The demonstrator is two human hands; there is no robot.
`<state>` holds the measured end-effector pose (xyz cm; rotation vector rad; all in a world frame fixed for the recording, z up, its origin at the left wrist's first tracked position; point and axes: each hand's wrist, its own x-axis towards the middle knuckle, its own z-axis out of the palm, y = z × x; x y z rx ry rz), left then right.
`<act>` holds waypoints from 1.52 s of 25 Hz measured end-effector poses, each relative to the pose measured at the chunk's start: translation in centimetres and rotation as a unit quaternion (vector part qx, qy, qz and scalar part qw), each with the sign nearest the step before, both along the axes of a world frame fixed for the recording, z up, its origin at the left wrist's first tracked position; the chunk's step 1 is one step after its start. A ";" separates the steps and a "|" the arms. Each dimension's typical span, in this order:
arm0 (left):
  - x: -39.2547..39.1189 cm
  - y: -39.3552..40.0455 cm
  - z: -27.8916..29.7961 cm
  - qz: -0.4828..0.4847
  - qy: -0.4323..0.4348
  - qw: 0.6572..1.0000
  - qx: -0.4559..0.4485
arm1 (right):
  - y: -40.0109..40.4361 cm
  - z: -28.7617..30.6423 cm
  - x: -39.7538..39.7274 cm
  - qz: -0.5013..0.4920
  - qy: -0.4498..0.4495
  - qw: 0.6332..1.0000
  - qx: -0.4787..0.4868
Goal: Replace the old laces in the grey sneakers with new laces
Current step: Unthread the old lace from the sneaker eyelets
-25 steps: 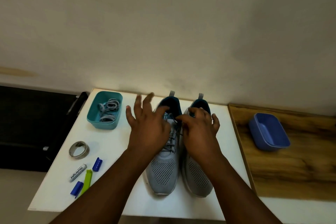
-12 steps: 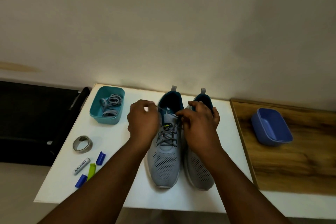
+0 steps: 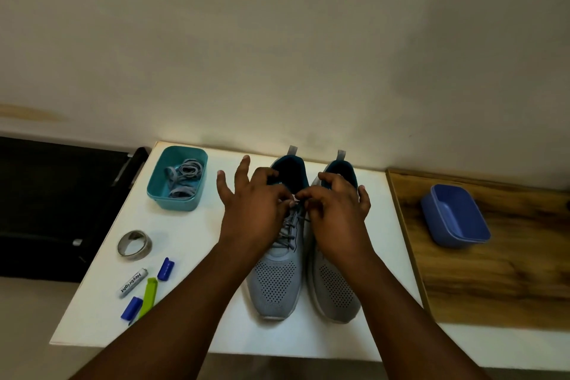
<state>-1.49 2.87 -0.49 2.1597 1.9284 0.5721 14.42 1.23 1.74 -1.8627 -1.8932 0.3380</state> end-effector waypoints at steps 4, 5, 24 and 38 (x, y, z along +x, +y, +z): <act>-2.3 0.4 1.8 0.271 -0.302 0.910 0.083 | 0.1 -0.2 0.3 -0.012 -0.018 1.000 -0.010; -3.5 0.5 2.1 0.338 -0.340 0.874 0.082 | 0.0 -0.3 0.4 -0.018 -0.016 1.000 -0.010; -1.7 0.5 0.8 0.106 -0.114 0.985 -0.069 | -0.6 -1.3 -2.9 0.050 -0.155 0.986 0.026; -2.8 0.5 1.0 0.093 -0.114 0.986 -0.072 | -0.9 -0.5 -2.4 -0.024 -0.087 0.994 0.060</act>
